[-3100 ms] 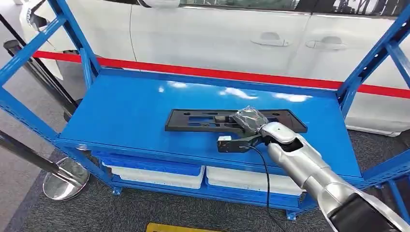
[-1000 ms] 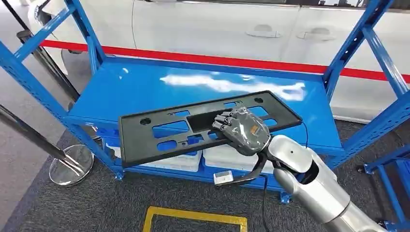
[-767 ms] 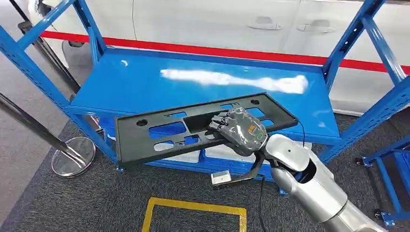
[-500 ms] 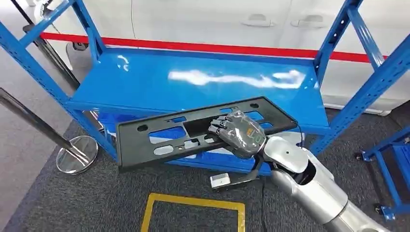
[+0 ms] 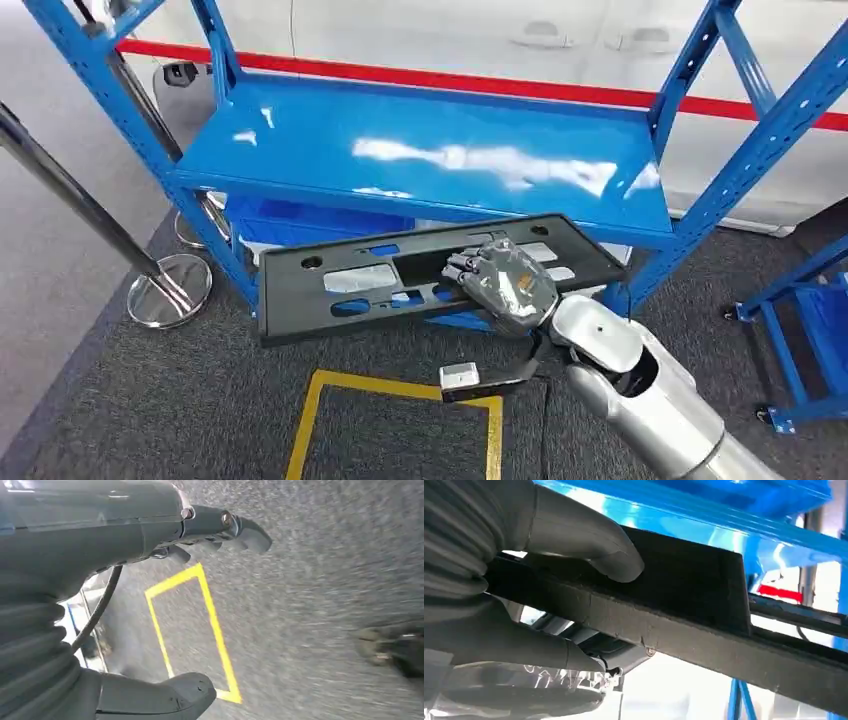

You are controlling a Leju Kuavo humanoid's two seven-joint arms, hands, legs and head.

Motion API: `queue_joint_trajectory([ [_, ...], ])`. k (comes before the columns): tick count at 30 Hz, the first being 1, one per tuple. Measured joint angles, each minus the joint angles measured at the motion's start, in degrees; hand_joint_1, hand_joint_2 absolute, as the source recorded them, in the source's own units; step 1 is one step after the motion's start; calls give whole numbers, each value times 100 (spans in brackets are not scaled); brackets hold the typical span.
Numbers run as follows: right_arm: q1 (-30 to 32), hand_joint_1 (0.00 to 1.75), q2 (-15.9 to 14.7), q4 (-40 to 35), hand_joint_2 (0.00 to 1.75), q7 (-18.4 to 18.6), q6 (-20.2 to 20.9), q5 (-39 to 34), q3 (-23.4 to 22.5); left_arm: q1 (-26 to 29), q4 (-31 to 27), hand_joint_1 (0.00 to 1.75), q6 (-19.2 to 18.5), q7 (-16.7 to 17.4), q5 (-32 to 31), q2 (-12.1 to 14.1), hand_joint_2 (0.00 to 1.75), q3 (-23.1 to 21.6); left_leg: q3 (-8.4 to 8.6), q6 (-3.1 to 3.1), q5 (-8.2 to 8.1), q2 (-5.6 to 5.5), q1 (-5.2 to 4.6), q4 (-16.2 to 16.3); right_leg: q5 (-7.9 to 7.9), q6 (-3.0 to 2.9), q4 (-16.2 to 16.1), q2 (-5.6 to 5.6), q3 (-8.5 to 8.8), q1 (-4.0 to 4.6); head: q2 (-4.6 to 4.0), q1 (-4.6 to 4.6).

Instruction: Take the parts from the cabinet and place them on the table.

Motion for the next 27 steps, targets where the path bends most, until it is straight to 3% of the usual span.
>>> queue_joint_trajectory([
  [1,84,175,4,-68,175,-13,-28,-19,-96,9,0,0,-7,-2,-51,-13,175,-41,-99,24,70,17,-5,13,-401,7,399,12,-94,-8,0,0],
  [2,170,175,35,-127,175,-35,-61,-39,-192,19,0,0,-9,-7,-98,-28,175,-81,-199,26,134,33,-11,28,-701,20,840,11,-173,-14,0,0],
  [3,259,175,48,-168,175,-66,-76,-57,-289,21,0,0,-13,-9,-129,-37,175,-131,-304,22,201,40,-14,48,-807,35,1223,10,-219,-15,0,0],
  [4,337,175,52,-210,175,-86,-81,-61,-374,20,0,0,-22,-9,-168,-46,175,-162,-412,13,258,47,-14,78,-705,45,1449,11,-210,-16,0,0],
  [5,404,175,52,-243,175,-112,-79,-61,-442,21,0,0,-22,-9,-210,-61,175,-188,-532,2,314,57,-14,119,-453,48,1471,10,-109,-18,0,0],
  [6,454,175,52,-265,175,-129,-77,-61,-488,24,0,0,-22,-11,-223,-68,175,-219,-635,-12,360,65,-14,159,-215,43,1310,9,77,-19,0,0],
  [7,488,175,52,-298,175,-140,-74,-59,-542,28,0,0,-22,-17,-262,-79,175,-256,-745,-35,405,72,-14,211,-90,25,936,2,400,-19,0,0],
  [9,490,175,52,-366,175,-149,-74,-39,-593,29,0,0,-29,-29,-309,-83,175,-300,-867,-85,447,81,-56,330,-408,-22,-101,-35,1204,23,0,0],
  [10,491,175,52,-398,175,-153,-74,-39,-626,31,0,0,-46,-31,-319,-87,175,-304,-896,-128,504,99,-54,337,-567,-48,-367,-26,1315,26,0,-2],
  [12,517,175,52,-409,175,-164,-72,-42,-661,32,0,0,-68,-33,-368,-87,175,-317,-949,-192,655,110,-23,296,-474,-95,-344,-13,1208,69,0,-2],
  [13,559,175,52,-405,175,-164,-66,-46,-670,49,0,0,-70,-20,-370,-81,175,-319,-997,-231,696,99,-47,285,-393,-143,-382,-19,1151,18,0,0],
  [14,564,175,52,-405,175,-166,-61,-50,-669,50,0,0,-66,-4,-372,-81,175,-319,-1062,-280,507,78,-16,360,-308,-181,-385,-54,1065,4,0,-4],
  [15,567,175,37,-405,175,-171,-46,-50,-672,47,0,0,-59,4,-374,-81,175,-319,-1141,-328,141,78,-12,571,-234,-246,-385,-52,981,3,0,-2],
  [17,554,175,22,-405,175,-177,-31,-81,-672,57,0,0,-40,4,-370,-83,175,-317,-1300,-390,-541,78,21,1333,-93,-275,-382,-56,810,13,0,-2],
  [18,553,175,22,-405,175,-177,-17,-110,-672,52,0,0,-26,-18,-368,-85,175,-315,-1344,-407,-676,78,25,1662,-28,-272,-378,-54,728,18,0,-2],
  [19,554,175,22,-403,175,-179,11,-133,-672,41,0,0,-9,-29,-368,-85,175,-308,-1350,-418,-648,77,27,1980,57,-264,-364,-54,610,19,0,-2],
  [20,553,175,22,-394,175,-188,24,-153,-672,27,0,0,4,-37,-359,-85,175,-293,-1285,-422,-469,77,27,2060,121,-252,-345,-55,509,19,0,-2],
  [21,547,175,22,-387,175,-195,33,-179,-669,16,-2,0,11,-48,-348,-83,175,-278,-1097,-420,-180,76,27,1929,187,-237,-318,-57,389,15,0,-2],
  [22,525,175,22,-381,175,-197,37,-197,-669,10,-13,0,13,-59,-333,-83,175,-267,-783,-405,36,72,26,1578,250,-216,-284,-56,277,11,0,-2],
  [23,504,175,22,-376,175,-199,41,-208,-667,4,-15,0,13,-61,-328,-83,175,-260,-407,-374,47,57,26,1113,306,-198,-261,-51,199,11,0,-2],
  [24,485,175,22,-376,175,-206,48,-212,-669,-13,-28,0,13,-66,-315,-81,175,-252,35,-326,-220,6,14,508,351,-166,-242,-45,168,19,0,-4],
  [25,463,175,17,-376,175,-206,50,-214,-669,-22,-35,0,13,-77,-315,-81,175,-241,319,-281,-390,5,-8,6,399,-133,-237,-46,159,31,0,0],
  [27,430,175,17,-370,175,-225,55,-219,-663,-27,-35,0,13,-77,-313,-83,175,-232,209,-225,-300,7,-24,78,539,-72,-310,-57,171,-5,0,-2],
])
